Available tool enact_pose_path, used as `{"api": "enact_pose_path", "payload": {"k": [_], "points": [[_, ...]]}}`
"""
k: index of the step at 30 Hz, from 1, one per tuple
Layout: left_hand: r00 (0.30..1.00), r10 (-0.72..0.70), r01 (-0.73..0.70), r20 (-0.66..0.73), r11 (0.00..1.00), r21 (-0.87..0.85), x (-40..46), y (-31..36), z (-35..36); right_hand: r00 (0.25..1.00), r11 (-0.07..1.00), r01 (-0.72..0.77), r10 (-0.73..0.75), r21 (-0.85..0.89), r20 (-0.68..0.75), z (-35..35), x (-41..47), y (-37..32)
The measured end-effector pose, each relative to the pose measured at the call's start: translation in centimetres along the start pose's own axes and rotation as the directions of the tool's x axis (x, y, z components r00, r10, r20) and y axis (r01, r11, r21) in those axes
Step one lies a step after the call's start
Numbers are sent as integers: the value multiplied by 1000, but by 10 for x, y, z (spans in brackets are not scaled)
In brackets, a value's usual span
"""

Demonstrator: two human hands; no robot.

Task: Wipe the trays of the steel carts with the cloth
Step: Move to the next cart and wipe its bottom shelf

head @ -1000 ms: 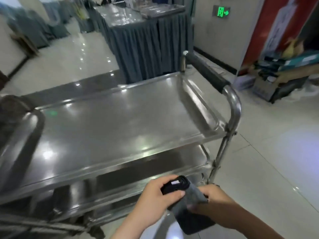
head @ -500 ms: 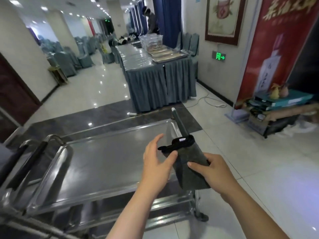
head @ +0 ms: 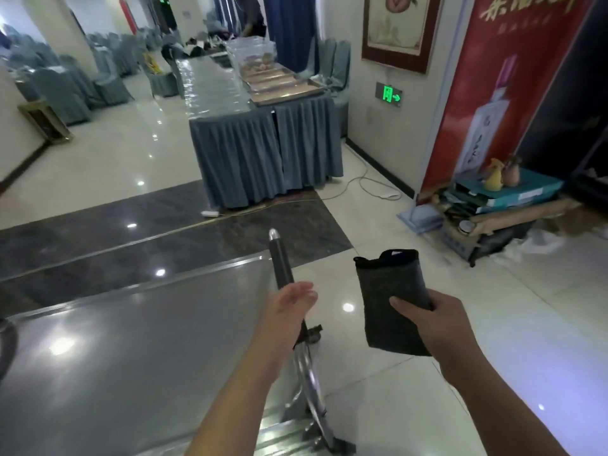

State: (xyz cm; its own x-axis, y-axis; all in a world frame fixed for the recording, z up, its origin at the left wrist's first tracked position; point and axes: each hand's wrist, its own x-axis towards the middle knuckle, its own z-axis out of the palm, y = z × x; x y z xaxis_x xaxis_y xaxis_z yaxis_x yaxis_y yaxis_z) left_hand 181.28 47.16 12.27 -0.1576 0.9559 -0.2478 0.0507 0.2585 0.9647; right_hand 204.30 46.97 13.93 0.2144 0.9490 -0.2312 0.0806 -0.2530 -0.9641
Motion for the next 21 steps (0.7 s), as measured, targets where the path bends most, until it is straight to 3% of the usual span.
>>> {"api": "enact_pose_path", "payload": {"k": [6,9,14,21], "points": [[987,-43,45,157,999,-11,103,26,98,986,998,-65,68,26,-153,-73,100,-14],[981,-84,83,173,996,16,158,23,133,982,996,-84,89,38,-166,-91,163,-15],[983,-180,178,43,983,37,259,14,183,987,992,-124,125,19,-96,-106,304,-14],[948,-236,246,-213,969,24,354,44,220,969,984,-176,179,-31,170,-85,486,-36]]}}
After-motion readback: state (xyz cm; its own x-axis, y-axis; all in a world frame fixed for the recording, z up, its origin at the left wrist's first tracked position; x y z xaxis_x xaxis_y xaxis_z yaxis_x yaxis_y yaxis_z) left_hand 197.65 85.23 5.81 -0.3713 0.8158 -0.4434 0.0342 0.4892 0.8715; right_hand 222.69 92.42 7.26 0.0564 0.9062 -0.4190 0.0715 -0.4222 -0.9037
